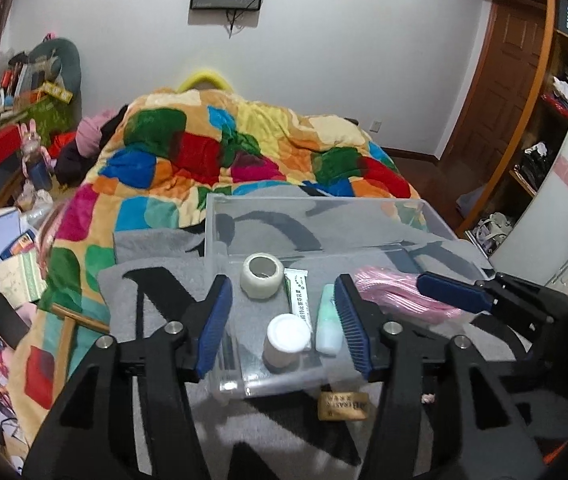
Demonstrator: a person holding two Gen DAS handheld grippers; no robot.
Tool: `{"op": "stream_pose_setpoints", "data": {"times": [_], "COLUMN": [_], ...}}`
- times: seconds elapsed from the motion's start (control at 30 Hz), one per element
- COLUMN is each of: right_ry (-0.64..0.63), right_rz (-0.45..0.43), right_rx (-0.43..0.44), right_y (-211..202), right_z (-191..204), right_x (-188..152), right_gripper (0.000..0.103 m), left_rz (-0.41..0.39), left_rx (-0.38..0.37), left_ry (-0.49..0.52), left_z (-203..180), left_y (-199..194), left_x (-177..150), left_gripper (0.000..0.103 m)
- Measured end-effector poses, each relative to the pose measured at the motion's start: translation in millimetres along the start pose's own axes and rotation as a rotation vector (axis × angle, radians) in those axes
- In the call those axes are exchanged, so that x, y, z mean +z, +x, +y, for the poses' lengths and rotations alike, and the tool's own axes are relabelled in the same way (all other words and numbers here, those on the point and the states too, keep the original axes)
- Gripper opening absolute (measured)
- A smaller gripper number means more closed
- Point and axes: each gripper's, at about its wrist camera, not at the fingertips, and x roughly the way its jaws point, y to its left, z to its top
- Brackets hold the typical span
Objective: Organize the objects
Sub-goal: 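Drop white tape roll into box with left tool while right tool drops teal roll, then grasp wooden eraser with left tool while right tool grasps braided bracelet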
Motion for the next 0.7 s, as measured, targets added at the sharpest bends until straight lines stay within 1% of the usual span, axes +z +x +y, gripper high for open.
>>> {"op": "stream_pose_setpoints", "data": {"times": [0.03,0.07,0.13,0.17,0.23,0.3,0.47,0.57,0.63,0.7], "right_ry": [0.002,0.003,0.005,0.002,-0.010,-0.022,-0.036,-0.042,-0.052,-0.060], "right_rz": [-0.009,-0.015,-0.035,-0.042,-0.054,-0.054,-0.052,-0.027,-0.006,0.020], "right_rx": [0.001,0.001,-0.007,-0.015,-0.025,-0.020,-0.020,-0.033,-0.047,-0.064], "right_y": [-7.4,-11.6,-26.3,-31.2,-42.6,-51.4,-66.8,-66.6,-62.4,-55.9], "right_z": [-2.1,-1.8,-5.7,-6.2,-7.9,-9.7,-14.9,-19.0,-21.7,-25.4], "right_x": [-3.1,-5.4,-13.4,-15.6,-22.2,-28.3,-47.4,-61.0,-71.2,-78.7], "right_gripper": [0.050,0.051,0.058,0.059,0.063,0.066,0.078,0.080,0.083,0.085], "left_rz": [-0.010,-0.021,-0.040,-0.045,-0.054,-0.068,-0.060,-0.037,-0.013,0.029], "left_rx": [0.001,0.004,0.003,0.004,0.008,0.007,0.015,0.010,0.003,0.006], "left_ry": [0.003,0.007,0.014,0.016,0.020,0.024,0.057,0.074,0.086,0.107], "left_z": [-1.5,-3.0,-5.9,-7.7,-10.6,-13.9,-22.7,-25.9,-29.2,-33.4], "left_y": [-5.4,-11.1,-19.8,-24.1,-30.7,-36.7,-41.3,-39.6,-35.3,-25.3], "left_x": [-0.6,-1.4,-3.6,-5.3,-9.5,-14.7,-29.7,-40.1,-46.0,-52.4], "left_gripper": [0.062,0.064,0.070,0.072,0.086,0.094,0.096,0.098,0.098,0.098]}}
